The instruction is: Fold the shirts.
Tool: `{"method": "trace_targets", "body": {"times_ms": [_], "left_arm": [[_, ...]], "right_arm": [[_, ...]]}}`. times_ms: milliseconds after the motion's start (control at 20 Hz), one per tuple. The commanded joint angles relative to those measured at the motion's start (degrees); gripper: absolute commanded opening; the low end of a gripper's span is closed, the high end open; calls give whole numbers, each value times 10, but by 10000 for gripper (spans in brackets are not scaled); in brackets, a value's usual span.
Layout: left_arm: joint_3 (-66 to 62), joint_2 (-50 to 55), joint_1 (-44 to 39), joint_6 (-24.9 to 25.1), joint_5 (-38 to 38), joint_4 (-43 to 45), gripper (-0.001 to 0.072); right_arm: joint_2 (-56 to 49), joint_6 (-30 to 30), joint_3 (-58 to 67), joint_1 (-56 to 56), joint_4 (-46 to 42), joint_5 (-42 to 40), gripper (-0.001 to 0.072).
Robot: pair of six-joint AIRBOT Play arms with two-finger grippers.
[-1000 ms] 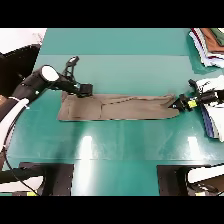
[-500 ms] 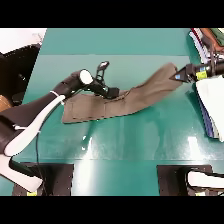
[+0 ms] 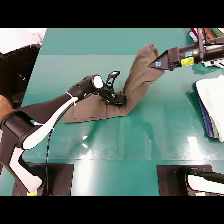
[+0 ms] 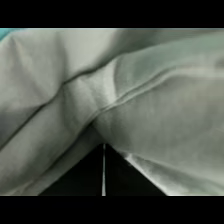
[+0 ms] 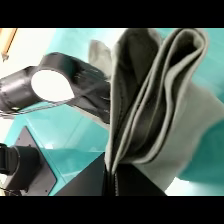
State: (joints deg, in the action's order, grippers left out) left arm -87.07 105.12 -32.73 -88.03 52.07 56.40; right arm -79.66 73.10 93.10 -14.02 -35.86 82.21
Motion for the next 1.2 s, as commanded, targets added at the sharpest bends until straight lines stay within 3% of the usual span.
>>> {"method": "trace_targets", "body": {"times_ms": [0, 350, 550, 600, 750, 850, 900, 1150], "left_arm": [[-2, -7, 10, -2, 7, 7, 23], [-2, -194, 185, 6, 79, 129, 24], [-2, -311, 304, 15, 97, 192, 24], [-2, -332, 329, 15, 98, 199, 24], [-2, -364, 379, 15, 115, 199, 24], [-1, -365, 393, 15, 139, 200, 24], [0, -365, 394, 15, 151, 200, 24], [0, -365, 394, 15, 156, 197, 24]], "right_arm": [[1, 3, 5, -43, 15, -32, 17], [-19, -12, 7, -188, 18, -177, 17], [-140, -29, 88, -325, 12, -280, 33], [-179, -29, 119, -352, 7, -287, 118], [-270, -42, 208, -402, -68, -257, 684], [-292, -28, 246, -396, -120, -195, 677], [-288, -9, 246, -385, -140, -170, 590], [-188, 3, 85, -258, -153, -126, 578]]}}
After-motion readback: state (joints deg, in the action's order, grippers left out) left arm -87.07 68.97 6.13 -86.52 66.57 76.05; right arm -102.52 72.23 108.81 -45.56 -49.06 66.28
